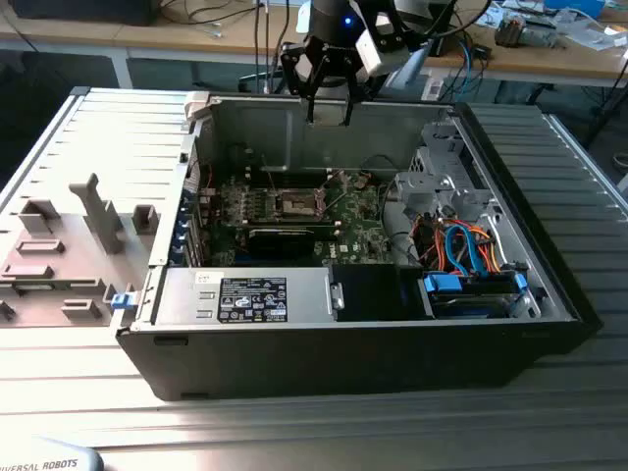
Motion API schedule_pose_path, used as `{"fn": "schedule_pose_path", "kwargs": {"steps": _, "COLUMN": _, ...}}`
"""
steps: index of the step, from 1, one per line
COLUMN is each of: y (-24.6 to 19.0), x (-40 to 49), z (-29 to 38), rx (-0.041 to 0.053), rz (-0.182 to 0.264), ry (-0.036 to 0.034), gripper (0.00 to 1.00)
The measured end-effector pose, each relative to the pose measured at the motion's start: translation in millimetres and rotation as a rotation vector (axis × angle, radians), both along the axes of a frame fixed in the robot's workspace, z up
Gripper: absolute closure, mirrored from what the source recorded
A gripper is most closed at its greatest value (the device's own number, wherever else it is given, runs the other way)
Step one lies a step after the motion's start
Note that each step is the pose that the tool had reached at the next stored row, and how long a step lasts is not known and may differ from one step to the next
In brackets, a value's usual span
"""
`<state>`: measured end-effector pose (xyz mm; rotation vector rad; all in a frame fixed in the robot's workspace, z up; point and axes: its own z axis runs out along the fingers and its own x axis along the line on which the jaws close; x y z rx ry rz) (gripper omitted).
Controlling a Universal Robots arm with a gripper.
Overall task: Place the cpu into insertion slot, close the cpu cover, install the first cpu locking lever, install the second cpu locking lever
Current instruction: 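Place the cpu into insertion slot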
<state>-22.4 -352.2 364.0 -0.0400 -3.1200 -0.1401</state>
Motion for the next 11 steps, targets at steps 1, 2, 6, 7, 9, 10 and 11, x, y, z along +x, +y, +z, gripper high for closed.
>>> {"fn": "schedule_pose_path", "kwargs": {"steps": 1, "y": 0.0, "x": 0.0, "z": 0.0, "rx": 0.0, "rz": 0.0, "ry": 0.0, "gripper": 0.46}}
{"fn": "schedule_pose_path", "kwargs": {"steps": 2, "y": 0.0, "x": -0.2, "z": -0.5, "rx": -0.0001, "rz": 0.0, "ry": 0.0, "gripper": 0.46}}
{"fn": "schedule_pose_path", "kwargs": {"steps": 6, "y": 0.0, "x": -0.3, "z": -1.7, "rx": -0.0006, "rz": 0.0, "ry": -0.0001, "gripper": 0.46}}
{"fn": "schedule_pose_path", "kwargs": {"steps": 7, "y": 0.0, "x": -0.3, "z": -1.7, "rx": -0.0007, "rz": 0.0, "ry": 0.0, "gripper": 0.46}}
{"fn": "schedule_pose_path", "kwargs": {"steps": 9, "y": 0.0, "x": -0.3, "z": -2.0, "rx": -0.0006, "rz": 0.0, "ry": -0.0001, "gripper": 0.46}}
{"fn": "schedule_pose_path", "kwargs": {"steps": 10, "y": 0.0, "x": -0.3, "z": -2.0, "rx": -0.0007, "rz": 0.0, "ry": 0.0, "gripper": 0.46}}
{"fn": "schedule_pose_path", "kwargs": {"steps": 11, "y": 0.0, "x": -0.4, "z": -2.3, "rx": -0.0006, "rz": 0.0, "ry": 0.0, "gripper": 0.46}}
